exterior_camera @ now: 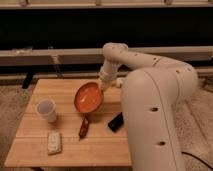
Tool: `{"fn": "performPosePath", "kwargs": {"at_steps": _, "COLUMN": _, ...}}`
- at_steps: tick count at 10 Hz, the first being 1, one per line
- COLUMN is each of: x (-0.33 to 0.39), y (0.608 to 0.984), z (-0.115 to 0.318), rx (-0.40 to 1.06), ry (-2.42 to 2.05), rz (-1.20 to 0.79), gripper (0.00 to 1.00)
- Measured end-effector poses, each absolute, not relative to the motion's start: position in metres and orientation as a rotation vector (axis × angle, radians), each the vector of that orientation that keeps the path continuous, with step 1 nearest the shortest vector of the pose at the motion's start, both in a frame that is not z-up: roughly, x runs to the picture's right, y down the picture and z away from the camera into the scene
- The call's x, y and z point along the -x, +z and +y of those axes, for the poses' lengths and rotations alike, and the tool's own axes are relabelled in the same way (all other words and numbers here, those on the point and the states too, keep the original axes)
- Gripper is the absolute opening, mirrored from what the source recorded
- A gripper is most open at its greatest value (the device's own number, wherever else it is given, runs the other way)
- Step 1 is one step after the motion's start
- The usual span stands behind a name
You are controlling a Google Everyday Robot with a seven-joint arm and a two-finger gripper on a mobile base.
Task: Pick up the ceramic bowl
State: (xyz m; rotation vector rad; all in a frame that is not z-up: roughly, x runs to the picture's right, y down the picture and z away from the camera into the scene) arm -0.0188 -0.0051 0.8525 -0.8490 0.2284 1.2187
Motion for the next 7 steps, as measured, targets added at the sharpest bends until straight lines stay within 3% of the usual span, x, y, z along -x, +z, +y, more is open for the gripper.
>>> {"fn": "performPosePath", "kwargs": {"at_steps": 7, "x": 0.0253, "y": 0.8468, "z": -0.0098, "rx": 0.866, "ry": 1.186, "rz": 0.192, "gripper": 0.11}}
